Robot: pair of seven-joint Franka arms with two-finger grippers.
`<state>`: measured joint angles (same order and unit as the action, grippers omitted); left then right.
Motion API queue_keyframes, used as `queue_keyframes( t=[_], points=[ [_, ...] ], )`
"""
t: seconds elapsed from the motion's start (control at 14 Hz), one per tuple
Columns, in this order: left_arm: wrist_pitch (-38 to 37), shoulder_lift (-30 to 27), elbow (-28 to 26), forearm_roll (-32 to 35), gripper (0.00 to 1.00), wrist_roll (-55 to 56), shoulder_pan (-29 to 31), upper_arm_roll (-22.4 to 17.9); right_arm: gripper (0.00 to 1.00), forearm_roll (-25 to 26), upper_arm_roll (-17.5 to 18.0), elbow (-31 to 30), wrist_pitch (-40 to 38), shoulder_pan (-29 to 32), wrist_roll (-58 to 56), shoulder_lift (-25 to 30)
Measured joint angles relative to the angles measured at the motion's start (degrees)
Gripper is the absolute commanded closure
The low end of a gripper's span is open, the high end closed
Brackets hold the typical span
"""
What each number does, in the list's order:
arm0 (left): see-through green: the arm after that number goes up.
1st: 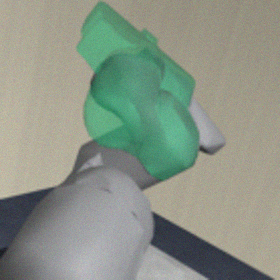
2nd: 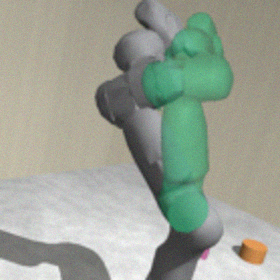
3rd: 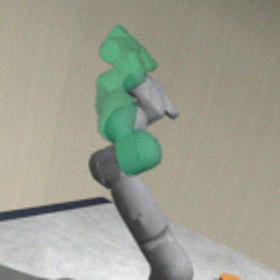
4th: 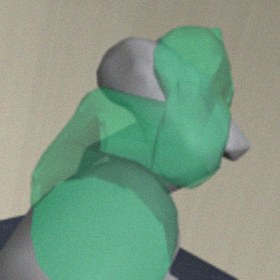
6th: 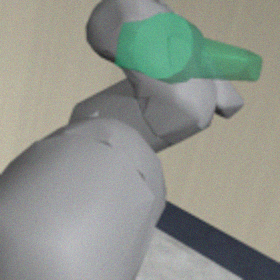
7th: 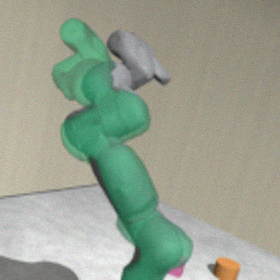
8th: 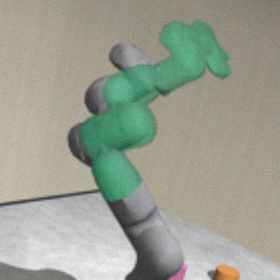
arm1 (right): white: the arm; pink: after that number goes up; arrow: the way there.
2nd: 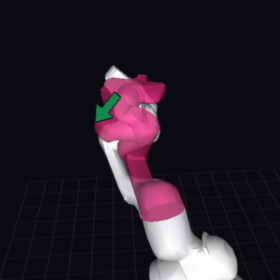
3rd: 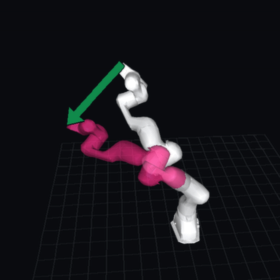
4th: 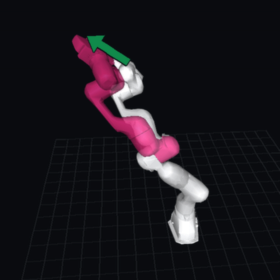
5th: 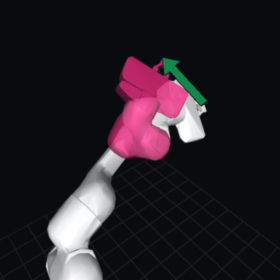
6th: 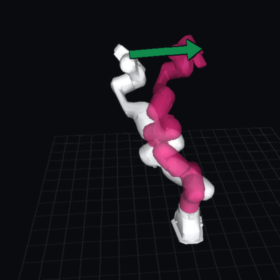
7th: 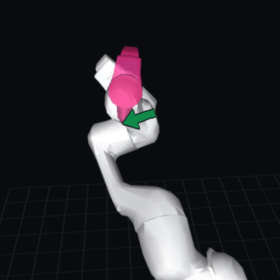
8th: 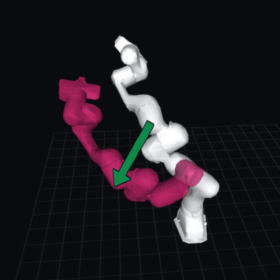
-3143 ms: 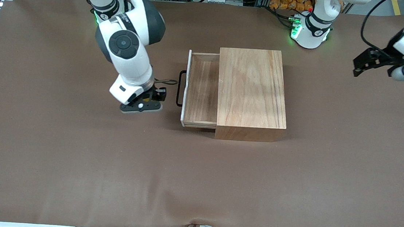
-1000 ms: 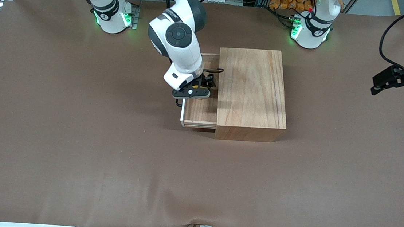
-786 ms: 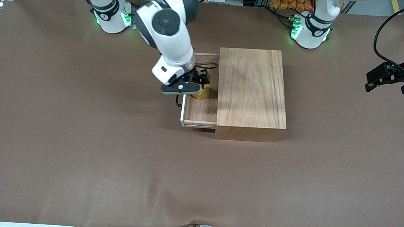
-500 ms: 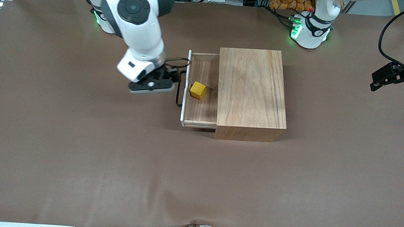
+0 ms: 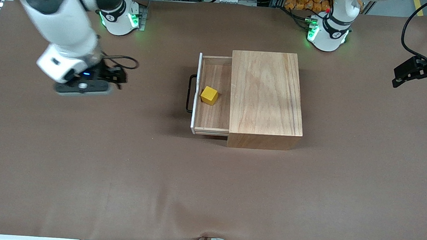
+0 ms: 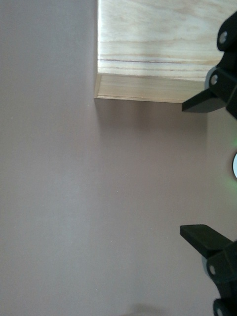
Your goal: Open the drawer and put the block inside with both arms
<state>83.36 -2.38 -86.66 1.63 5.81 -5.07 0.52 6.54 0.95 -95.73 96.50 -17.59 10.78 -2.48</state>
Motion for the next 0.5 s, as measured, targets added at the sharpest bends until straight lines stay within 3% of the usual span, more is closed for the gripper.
queue_keyframes(
  t=[0.5],
  points=[
    [-1.9, -0.7, -1.3, 0.0, 0.00, -0.3, 0.0, 0.0, 0.00, -7.9, 0.3, 0.0, -10.8, 15.3, -11.7, 8.7]
  ],
)
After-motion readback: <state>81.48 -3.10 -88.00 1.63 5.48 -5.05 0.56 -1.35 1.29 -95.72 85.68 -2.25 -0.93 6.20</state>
